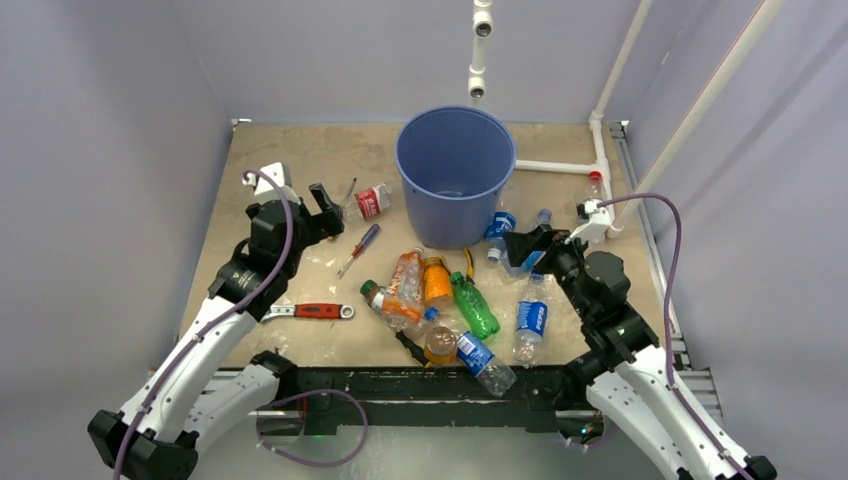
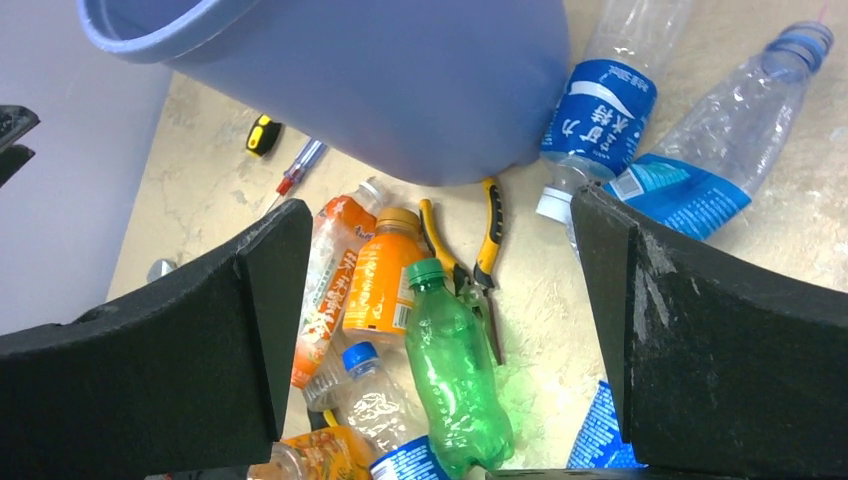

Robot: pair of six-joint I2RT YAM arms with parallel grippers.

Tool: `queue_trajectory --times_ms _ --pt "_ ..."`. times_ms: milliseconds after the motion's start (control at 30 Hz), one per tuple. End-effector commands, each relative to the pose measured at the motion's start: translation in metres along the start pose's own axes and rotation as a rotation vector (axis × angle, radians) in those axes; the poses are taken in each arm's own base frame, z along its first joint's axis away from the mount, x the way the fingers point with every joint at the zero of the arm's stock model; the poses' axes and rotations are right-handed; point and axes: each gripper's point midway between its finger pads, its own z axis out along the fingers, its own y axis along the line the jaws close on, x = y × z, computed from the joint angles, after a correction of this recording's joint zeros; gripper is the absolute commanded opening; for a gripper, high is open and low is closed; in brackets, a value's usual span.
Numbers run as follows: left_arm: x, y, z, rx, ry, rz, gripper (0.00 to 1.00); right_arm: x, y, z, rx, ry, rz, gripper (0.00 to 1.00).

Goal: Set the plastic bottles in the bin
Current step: Pick up the plastic bottle from the corner of the board.

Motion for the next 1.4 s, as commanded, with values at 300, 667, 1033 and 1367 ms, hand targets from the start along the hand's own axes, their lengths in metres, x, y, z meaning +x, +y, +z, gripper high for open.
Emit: queue_trajectory --times_ms 300,667,1033,1367 --pt "-0.008 -0.022 -0.007 0.150 -0.041 0.026 0.97 0.014 0.059 -0.008 -0.305 0.185 -0.085 0.98" --pt "-0.002 -0.027 -0.004 0.170 -0.019 0.025 0.97 0.086 0.069 -0.026 -0.250 0.480 -0.017 0.93" --pt "0.001 -0.027 -0.003 0.166 -0.008 0.030 0.97 0.151 0.098 -0.035 -0.136 0.559 -0.139 0.94" --pt "0.002 -0.029 -0.002 0.177 0.000 0.038 0.97 0.149 0.134 -0.064 -0.361 0.593 -0.123 0.99"
